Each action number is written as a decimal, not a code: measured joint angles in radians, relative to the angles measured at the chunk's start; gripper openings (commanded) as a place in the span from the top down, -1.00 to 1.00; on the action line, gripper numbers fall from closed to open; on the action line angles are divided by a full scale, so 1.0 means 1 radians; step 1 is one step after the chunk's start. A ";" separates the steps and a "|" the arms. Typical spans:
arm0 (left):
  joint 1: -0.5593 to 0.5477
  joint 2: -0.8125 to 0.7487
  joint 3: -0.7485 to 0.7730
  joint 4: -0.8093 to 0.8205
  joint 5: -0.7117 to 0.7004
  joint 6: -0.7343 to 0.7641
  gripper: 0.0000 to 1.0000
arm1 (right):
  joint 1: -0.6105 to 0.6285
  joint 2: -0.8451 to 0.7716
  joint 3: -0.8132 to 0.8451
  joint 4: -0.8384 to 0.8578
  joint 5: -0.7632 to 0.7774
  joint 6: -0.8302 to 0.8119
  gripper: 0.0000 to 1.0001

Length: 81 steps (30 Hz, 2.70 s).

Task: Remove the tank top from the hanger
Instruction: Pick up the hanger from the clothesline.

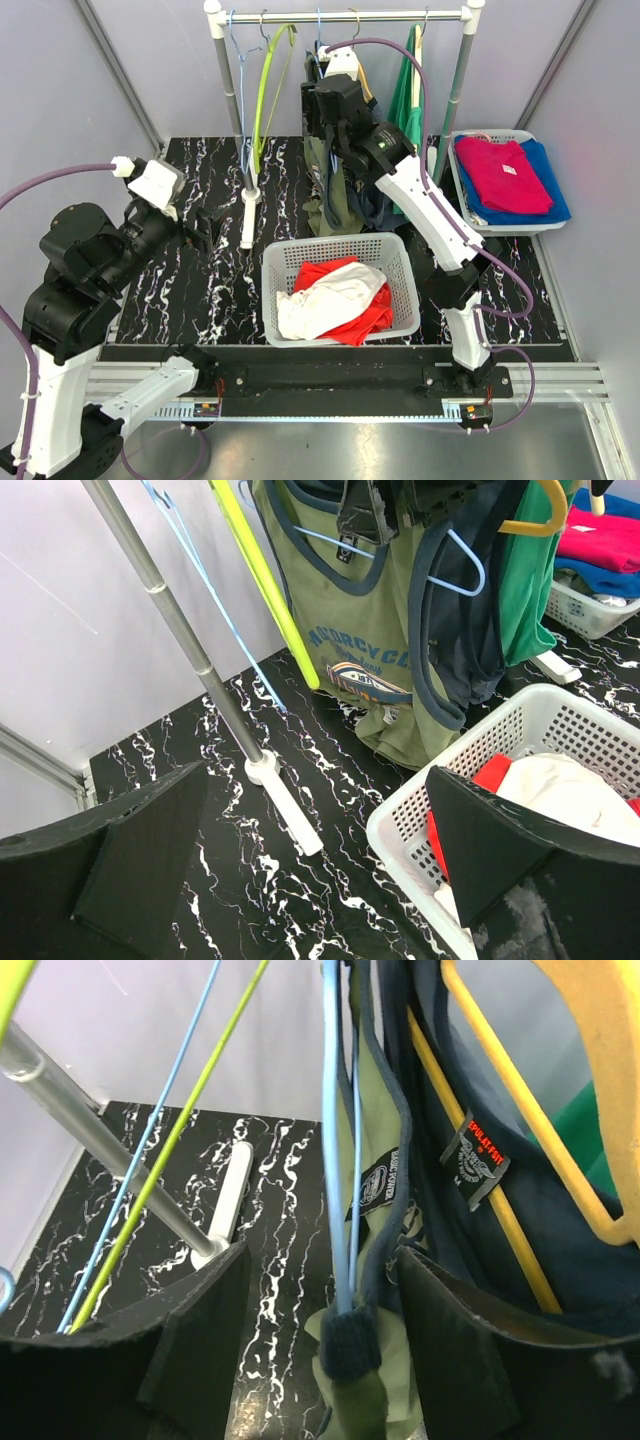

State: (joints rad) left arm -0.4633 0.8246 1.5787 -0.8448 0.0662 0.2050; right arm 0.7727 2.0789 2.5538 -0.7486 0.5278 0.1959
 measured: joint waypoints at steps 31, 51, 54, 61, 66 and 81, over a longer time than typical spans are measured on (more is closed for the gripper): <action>0.000 -0.018 -0.019 0.002 -0.010 0.005 -0.98 | -0.008 -0.175 -0.387 0.388 -0.013 -0.221 1.00; 0.000 -0.018 -0.022 0.003 -0.017 0.008 -0.98 | -0.008 -0.335 -0.396 0.311 -0.105 -0.229 1.00; 0.000 -0.016 -0.022 0.006 -0.016 0.008 -0.98 | -0.008 -0.429 -0.359 0.193 -0.171 -0.198 1.00; 0.000 -0.002 -0.021 0.009 -0.014 0.008 -0.98 | -0.013 -0.545 -0.169 -0.114 -0.352 -0.129 1.00; 0.000 0.016 -0.010 0.009 -0.008 0.007 -0.98 | -0.013 -0.627 -0.135 -0.233 -0.449 -0.088 1.00; 0.000 0.025 -0.010 0.009 -0.006 0.008 -0.98 | -0.013 -0.745 -0.260 -0.293 -0.502 -0.063 1.00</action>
State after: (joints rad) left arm -0.4633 0.8494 1.5688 -0.8360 0.0601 0.2127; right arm 0.7601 1.3342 2.2936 -1.0416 0.0261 0.1333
